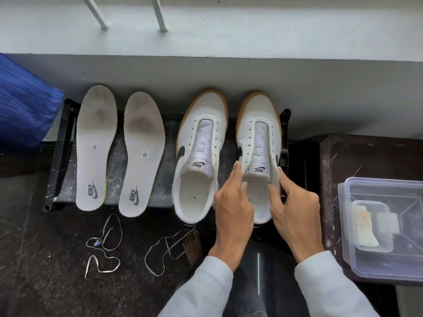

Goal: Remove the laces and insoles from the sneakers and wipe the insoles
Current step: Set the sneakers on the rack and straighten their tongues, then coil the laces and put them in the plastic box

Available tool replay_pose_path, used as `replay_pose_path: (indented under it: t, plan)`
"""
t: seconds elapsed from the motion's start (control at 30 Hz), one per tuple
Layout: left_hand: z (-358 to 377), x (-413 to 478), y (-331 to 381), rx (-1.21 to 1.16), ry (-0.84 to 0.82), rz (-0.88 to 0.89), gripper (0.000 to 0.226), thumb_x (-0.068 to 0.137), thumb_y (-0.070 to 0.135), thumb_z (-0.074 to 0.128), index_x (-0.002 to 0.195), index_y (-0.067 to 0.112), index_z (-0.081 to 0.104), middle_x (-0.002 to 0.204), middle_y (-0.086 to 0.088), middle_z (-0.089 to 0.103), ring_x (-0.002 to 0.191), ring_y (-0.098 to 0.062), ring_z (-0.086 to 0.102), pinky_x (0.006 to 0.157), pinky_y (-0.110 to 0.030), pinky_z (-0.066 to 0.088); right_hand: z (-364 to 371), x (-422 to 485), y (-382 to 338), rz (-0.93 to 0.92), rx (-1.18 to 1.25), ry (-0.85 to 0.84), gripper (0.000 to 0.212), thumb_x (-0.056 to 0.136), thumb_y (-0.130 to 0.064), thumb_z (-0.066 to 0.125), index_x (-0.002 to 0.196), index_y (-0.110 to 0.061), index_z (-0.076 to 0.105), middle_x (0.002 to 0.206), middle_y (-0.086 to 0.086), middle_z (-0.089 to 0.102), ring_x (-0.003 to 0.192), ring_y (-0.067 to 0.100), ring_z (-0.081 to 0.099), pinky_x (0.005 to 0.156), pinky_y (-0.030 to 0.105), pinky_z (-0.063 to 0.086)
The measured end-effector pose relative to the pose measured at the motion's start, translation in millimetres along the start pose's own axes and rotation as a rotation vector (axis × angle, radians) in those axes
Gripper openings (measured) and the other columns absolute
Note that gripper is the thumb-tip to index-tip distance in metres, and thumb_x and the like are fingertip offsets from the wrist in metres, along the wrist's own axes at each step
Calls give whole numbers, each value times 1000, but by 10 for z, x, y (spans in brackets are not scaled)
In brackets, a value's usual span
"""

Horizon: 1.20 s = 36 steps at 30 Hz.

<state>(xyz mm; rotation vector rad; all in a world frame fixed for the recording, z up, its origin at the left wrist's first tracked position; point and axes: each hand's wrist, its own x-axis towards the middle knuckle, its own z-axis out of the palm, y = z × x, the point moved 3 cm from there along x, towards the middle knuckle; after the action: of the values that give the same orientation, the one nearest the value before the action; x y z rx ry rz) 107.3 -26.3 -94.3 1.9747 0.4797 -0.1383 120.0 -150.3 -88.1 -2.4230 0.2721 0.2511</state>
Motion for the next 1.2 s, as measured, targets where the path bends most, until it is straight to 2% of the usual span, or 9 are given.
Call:
replay_pose_path:
  t: [0.17,0.27,0.37,0.43,0.57,0.67,0.73,0.93,1.2]
  plan:
    - [9,1,-42,32,-8,15,50,100,3,48,149,8,40,123,-34,61,116,-45,57,99,-48,48,-18,-1,-1,-40,-33,-8,48,100,-19,63,147,-21,57,87,0,74,62,4,58,63,12,43]
    - [-6,-5,-46,71,-28,50,54,101,7,47,153,10,32,153,-10,46,142,-19,43,117,-30,34,-16,-11,32,-54,-47,-31,50,101,-25,62,149,-24,53,110,-3,74,95,11,67,82,22,51]
    - [4,-80,-18,81,-90,68,62,104,18,45,158,18,14,164,4,22,151,-5,19,119,-12,14,-13,-62,56,-59,-105,-30,53,101,-30,62,151,-19,50,146,2,59,144,19,44,106,27,38]
    - [12,-180,6,77,-115,85,66,105,23,44,159,21,4,167,6,10,153,-3,6,118,-8,5,-18,-115,43,-75,-154,23,57,100,-30,63,152,-11,47,159,10,45,155,23,28,109,28,31]
    - [14,-414,35,138,-118,187,67,106,28,39,156,25,-5,166,11,-3,152,0,-6,120,-9,-1,-15,-254,30,-162,-200,41,66,100,-38,49,158,-10,36,170,11,24,160,23,9,112,30,32]
    - [-59,-620,-22,142,-102,206,62,106,32,35,157,24,1,167,10,1,152,2,-5,123,-16,4,-2,-414,62,-242,-198,37,66,104,-39,43,162,-10,27,172,11,13,161,24,0,116,52,45]
    - [-136,-771,-107,196,-98,242,61,104,34,33,157,21,7,167,5,7,153,0,-3,124,-20,7,10,-544,98,-292,-239,39,68,106,-42,38,162,-7,22,173,15,8,161,28,-3,119,59,39]
    - [-424,-1303,-736,476,-127,321,62,100,34,37,157,14,23,164,-6,24,153,-20,18,123,-39,22,89,-1100,111,-397,-281,-7,77,103,-47,38,163,-5,16,173,18,1,161,30,-8,130,47,10]
    - [-915,-1979,-1950,662,-163,237,63,95,29,57,151,8,37,155,-13,42,145,-29,39,115,-47,40,750,-1980,282,-505,-425,-91,71,103,-45,40,160,-6,25,171,19,12,160,33,1,125,55,16]
